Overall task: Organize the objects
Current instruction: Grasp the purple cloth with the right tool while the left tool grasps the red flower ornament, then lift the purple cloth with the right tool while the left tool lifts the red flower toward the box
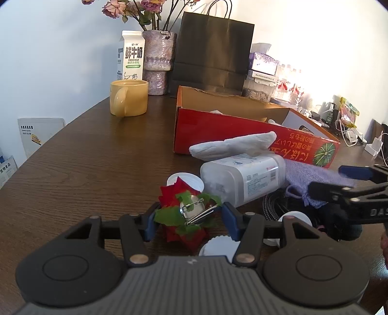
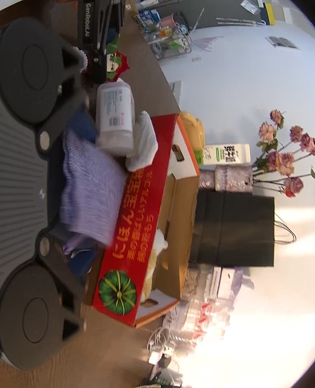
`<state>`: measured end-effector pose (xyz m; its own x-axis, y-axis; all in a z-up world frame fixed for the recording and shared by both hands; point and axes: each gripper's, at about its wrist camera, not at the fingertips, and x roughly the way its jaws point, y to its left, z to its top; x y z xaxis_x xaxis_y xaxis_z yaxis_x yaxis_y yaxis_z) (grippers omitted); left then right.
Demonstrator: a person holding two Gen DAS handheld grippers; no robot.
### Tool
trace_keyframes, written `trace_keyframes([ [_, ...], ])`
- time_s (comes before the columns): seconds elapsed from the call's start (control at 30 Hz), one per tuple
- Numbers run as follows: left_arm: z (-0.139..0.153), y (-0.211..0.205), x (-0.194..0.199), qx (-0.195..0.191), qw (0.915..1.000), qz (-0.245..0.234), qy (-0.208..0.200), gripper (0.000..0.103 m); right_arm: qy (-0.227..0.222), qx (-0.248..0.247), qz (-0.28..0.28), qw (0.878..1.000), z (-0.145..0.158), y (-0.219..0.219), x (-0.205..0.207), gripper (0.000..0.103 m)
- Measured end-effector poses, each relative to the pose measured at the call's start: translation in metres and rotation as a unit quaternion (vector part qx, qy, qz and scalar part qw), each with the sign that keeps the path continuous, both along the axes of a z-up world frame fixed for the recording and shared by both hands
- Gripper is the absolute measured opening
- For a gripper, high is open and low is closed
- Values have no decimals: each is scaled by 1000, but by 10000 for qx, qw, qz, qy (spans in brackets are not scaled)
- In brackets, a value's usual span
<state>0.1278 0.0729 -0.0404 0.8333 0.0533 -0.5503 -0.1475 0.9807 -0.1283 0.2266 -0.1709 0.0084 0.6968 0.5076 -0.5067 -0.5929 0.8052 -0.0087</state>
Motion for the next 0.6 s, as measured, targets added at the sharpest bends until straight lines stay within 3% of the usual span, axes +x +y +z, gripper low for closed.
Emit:
trace_keyframes([
  [0.2, -1, -3, 1, 9, 10000, -33, -5, 56, -65, -58, 18, 10000, 7, -3, 4, 103],
  [0.33, -1, -2, 0, 0, 10000, -69, -52, 51, 152, -221, 244, 9993, 4, 15, 20, 103],
  [0.5, 4, 7, -6, -72, 9998, 24, -179, 50, 248, -451, 285, 9983, -3, 25, 25, 85],
  [0.6, 8, 9, -7, -83, 9997, 25, -245, 50, 180, -411, 262, 9987, -1, 21, 23, 68],
])
